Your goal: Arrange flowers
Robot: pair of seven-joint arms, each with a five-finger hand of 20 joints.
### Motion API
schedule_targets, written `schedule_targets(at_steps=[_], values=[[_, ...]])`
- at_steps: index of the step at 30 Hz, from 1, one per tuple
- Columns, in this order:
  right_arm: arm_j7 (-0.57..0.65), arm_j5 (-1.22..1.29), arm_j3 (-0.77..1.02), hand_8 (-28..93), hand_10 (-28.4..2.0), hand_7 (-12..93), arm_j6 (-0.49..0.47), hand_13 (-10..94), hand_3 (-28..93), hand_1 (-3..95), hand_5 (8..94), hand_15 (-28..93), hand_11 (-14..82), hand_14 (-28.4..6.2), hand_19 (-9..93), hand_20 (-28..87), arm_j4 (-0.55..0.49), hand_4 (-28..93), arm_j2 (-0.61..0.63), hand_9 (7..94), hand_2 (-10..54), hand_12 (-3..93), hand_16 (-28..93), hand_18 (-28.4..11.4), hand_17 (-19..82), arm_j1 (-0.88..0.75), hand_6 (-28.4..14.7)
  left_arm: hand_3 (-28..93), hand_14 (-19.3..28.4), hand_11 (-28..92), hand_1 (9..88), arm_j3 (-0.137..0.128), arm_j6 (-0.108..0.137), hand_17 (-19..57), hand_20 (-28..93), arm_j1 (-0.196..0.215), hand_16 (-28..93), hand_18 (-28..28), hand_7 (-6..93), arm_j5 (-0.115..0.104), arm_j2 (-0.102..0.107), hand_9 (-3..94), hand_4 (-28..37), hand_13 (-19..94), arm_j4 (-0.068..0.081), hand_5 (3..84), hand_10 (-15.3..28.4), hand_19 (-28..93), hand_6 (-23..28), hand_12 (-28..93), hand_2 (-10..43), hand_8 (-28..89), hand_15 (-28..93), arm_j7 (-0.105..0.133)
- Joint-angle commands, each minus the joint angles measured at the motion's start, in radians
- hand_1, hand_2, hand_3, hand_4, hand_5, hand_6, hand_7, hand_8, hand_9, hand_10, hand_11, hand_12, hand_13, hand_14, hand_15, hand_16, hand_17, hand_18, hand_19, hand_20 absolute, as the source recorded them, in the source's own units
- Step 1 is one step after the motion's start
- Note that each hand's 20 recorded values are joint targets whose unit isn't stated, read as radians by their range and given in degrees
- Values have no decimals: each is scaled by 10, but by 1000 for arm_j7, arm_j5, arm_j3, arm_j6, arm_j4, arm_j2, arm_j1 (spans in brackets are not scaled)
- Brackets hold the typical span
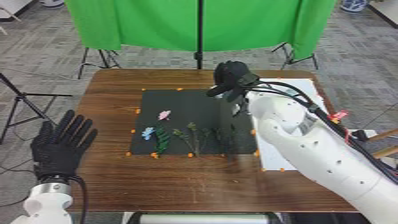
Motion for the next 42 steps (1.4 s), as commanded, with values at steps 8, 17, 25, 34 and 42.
schedule_targets(at_steps=[8, 17, 25, 34, 42], values=[[6, -88, -156, 130, -60, 502, -101, 722, -283, 946, 722, 354, 113, -21, 615, 339, 95, 491, -136, 851, -95, 463, 501, -185, 254, 90, 32, 743, 133, 211, 235, 16, 5, -31, 121, -6, -55, 127, 120, 2, 17, 357, -283, 273, 4, 429, 140, 254, 72, 101, 125, -89, 292, -11], [33, -144, -198, 130, -60, 504, -113, 722, -283, 946, 721, 353, 113, -21, 614, 338, 118, 490, -157, 851, -95, 462, 499, -185, 255, 74, 33, 744, 133, 212, 235, 19, -2, -31, 121, -13, -55, 127, 121, 5, 23, 357, -283, 274, 7, 429, 141, 254, 71, 101, 125, -89, 292, -25], [31, -144, -245, 132, -61, 503, -82, 720, -283, 946, 720, 354, 113, -20, 618, 338, 100, 487, -157, 850, -95, 462, 497, -187, 253, 87, 32, 743, 133, 214, 235, 11, -6, -30, 121, 8, -55, 127, 120, 2, 25, 358, -283, 274, -3, 430, 141, 253, 71, 101, 125, -89, 290, -14], [-53, -265, -237, 116, -60, 499, -97, 707, -283, 946, 702, 349, 108, -21, 611, 333, 109, 481, -163, 836, -95, 452, 493, -183, 246, 68, 32, 742, 134, 213, 236, 16, 1, -30, 121, -13, -54, 126, 122, -6, 23, 359, -283, 274, 7, 430, 141, 253, 71, 101, 126, -89, 292, -20], [-64, -273, -222, -2, -61, 417, -94, 663, -283, 946, 656, 346, 70, -27, 610, 325, 140, 451, -176, 778, -95, 378, 464, -186, 232, 74, 30, 742, 136, 214, 236, 19, 0, -30, 121, -36, -53, 126, 121, -22, 18, 360, -283, 274, 25, 431, 141, 253, 72, 101, 126, -89, 297, -18]])
